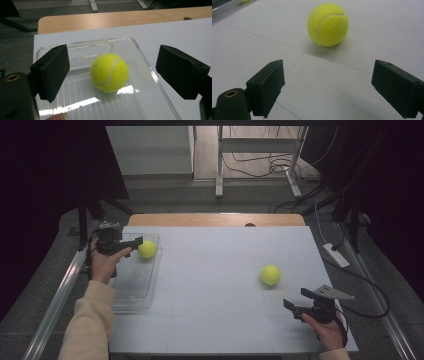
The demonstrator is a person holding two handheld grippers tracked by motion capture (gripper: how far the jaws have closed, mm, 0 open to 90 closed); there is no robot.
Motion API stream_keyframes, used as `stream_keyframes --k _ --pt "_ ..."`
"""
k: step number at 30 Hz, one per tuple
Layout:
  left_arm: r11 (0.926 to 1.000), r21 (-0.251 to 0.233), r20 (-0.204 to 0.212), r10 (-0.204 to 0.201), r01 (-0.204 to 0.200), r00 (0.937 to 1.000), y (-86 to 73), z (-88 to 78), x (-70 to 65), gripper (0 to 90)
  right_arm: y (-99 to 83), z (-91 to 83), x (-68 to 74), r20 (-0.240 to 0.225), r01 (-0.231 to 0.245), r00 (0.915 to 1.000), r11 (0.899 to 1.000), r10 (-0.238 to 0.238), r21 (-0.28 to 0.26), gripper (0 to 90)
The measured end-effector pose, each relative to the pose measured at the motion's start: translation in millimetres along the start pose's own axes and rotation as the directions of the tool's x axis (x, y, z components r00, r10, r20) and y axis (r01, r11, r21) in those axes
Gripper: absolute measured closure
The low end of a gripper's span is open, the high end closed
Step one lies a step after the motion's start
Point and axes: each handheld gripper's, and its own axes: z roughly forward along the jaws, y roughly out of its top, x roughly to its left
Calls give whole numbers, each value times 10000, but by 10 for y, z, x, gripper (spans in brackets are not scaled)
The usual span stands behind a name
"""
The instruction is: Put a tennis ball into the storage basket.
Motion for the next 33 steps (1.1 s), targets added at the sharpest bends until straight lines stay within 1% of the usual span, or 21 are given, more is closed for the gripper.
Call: stream_keyframes --k 2,5,8,9,10,11,14,17,20,23,27,29,31,32,33 --pt "10000 -60 61 59 -59 10000 -5 -16 -19 133 0 1 0 3 3 10000 10000 -3 0 110" --pt "9996 -189 367 201 -194 9991 -21 -63 -90 133 3 2 3 -8 13 10000 10000 -13 11 111" --pt "9986 -388 697 395 -369 9968 -40 -118 -180 134 3 8 3 -14 22 10000 10000 -22 4 110" --pt "9986 -388 697 395 -369 9968 -40 -118 -180 134 3 8 3 -14 22 10000 10000 -22 4 110" --pt "9977 -495 863 503 -462 9950 -53 -148 -230 135 3 8 3 -22 23 10000 10000 -23 5 110" --pt "9977 -495 863 503 -462 9950 -53 -148 -230 135 3 8 3 -22 23 10000 10000 -23 5 110" --pt "9965 -598 1101 642 -578 9918 -72 -184 -299 136 5 7 0 -33 23 10000 10000 -23 -8 111" --pt "9949 -615 1365 882 -804 9867 -95 -210 -365 136 4 7 -2 -39 24 10000 10000 -24 2 110" --pt "9931 -706 1563 1035 -934 9823 -122 -227 -417 136 6 5 -4 -33 8 10000 10000 -8 -14 111" --pt "9926 -753 1741 1074 -956 9788 -153 -233 -461 137 6 4 -6 -22 -6 10000 10000 6 -20 111" --pt "9904 -799 1915 1261 -1126 9734 -184 -232 -508 137 5 1 1 -4 3 10000 10000 -3 -5 111" --pt "9898 -827 2055 1312 -1163 9698 -195 -238 -529 137 7 -3 0 8 11 10000 10000 -11 -33 110" --pt "9889 -842 2224 1387 -1227 9650 -211 -245 -563 136 7 -3 -2 -2 -25 10000 10000 25 -35 110" --pt "9889 -842 2224 1387 -1227 9650 -211 -245 -563 136 6 -1 -4 4 -11 10000 10000 11 -29 111" --pt "9883 -845 2291 1435 -1272 9628 -219 -249 -582 136 6 -1 -4 4 -11 10000 10000 11 -29 111"
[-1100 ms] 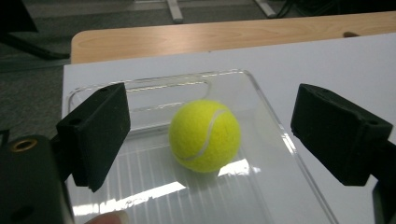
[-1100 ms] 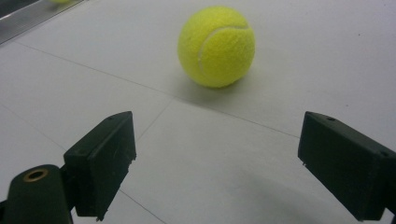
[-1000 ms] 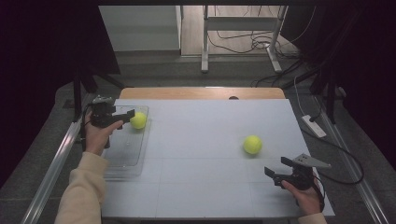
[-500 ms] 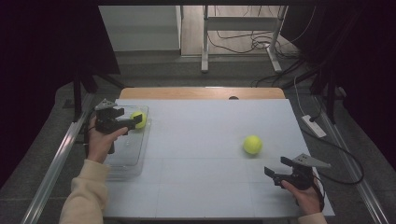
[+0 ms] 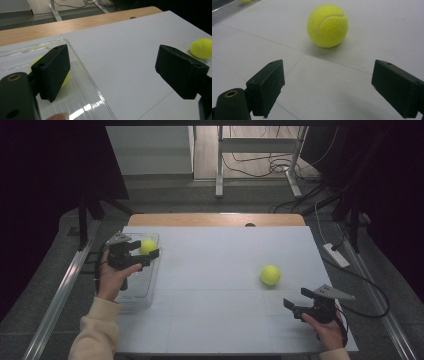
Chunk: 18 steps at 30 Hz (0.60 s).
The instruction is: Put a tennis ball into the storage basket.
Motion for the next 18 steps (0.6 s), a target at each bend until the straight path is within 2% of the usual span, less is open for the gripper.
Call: stream_keyframes --k 10,14,18 --pt "9987 -63 608 509 -506 9969 -10 38 -269 133 -4 5 -32 18 -46 10000 10000 46 -6 111" --pt "9966 8 684 827 -829 9942 15 82 -395 132 -2 12 -31 19 -21 10000 10000 21 21 111" --pt "9953 38 865 964 -970 9916 24 120 -478 131 0 16 -28 43 -4 10000 10000 4 35 111"
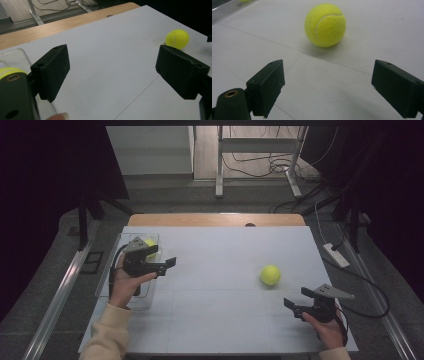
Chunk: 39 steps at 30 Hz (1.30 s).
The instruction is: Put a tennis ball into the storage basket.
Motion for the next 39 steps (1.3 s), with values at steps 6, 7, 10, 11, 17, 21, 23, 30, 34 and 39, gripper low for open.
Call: stream_keyframes --k 6,7,10,11,17,21,23,30,34,39 --pt "9999 148 120 63 -65 9999 -13 62 -56 131 0 2 13 -22 34 10000 10000 -34 4 111" --pt "9998 169 140 91 -93 9999 -12 75 -68 131 0 3 15 -28 37 10000 10000 -37 11 111" --pt "9997 212 263 127 -132 9996 -5 116 -105 131 -1 11 22 -51 55 10000 10000 -55 44 111" --pt "9996 231 308 145 -152 9994 -1 129 -117 131 -1 11 22 -51 55 10000 10000 -55 44 111" --pt "9989 332 554 300 -319 9980 26 228 -218 130 -5 -3 20 -69 35 10000 10000 -35 27 111" --pt "9986 379 600 345 -368 9976 28 250 -250 130 -5 -2 14 -61 38 10000 10000 -38 24 111" --pt "9987 369 611 336 -359 9976 29 254 -254 130 -2 1 12 -52 58 10000 10000 -58 9 111" --pt "9984 427 831 338 -374 9960 46 309 -289 130 -16 6 17 -84 37 10000 10000 -37 56 112" --pt "9975 533 950 413 -465 9946 57 358 -325 130 -25 6 21 -115 5 9999 10000 -4 64 112" --pt "9972 597 1065 390 -456 9935 73 417 -354 130 -22 -4 15 -132 23 9999 10000 -23 14 112"
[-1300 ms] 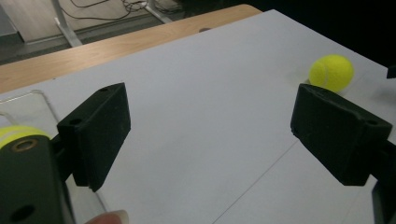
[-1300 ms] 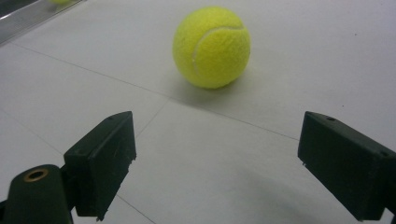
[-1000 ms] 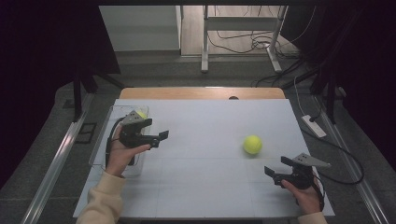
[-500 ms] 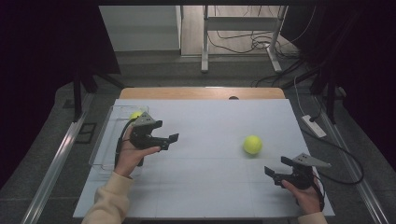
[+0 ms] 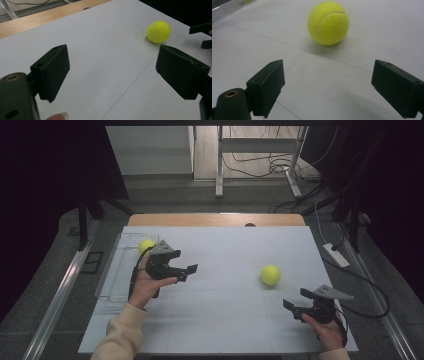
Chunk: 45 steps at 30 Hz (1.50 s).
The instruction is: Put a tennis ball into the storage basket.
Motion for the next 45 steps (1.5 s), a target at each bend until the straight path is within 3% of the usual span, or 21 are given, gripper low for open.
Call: stream_keyframes --k 8,14,19,29,38,45 --pt "9998 203 189 -21 17 9998 63 127 -56 130 -3 -16 -19 16 -30 10000 10000 30 -46 112" --pt "9995 296 84 -105 102 9999 96 169 -68 117 11 -4 1 -54 18 10000 10000 -18 -48 112" --pt "9996 272 323 -112 104 9994 120 174 -92 123 23 7 5 -44 41 10000 10000 -41 -70 112" --pt "9996 292 121 -58 55 9999 188 184 -99 120 11 -3 9 -48 27 10000 10000 -28 -43 112" --pt "9985 466 228 274 -285 9994 319 295 -177 115 9 -12 11 -21 0 10000 10000 0 -63 112" --pt "9964 665 544 491 -527 9973 400 444 -250 109 10 -13 12 -29 -5 10000 10000 5 -71 112"
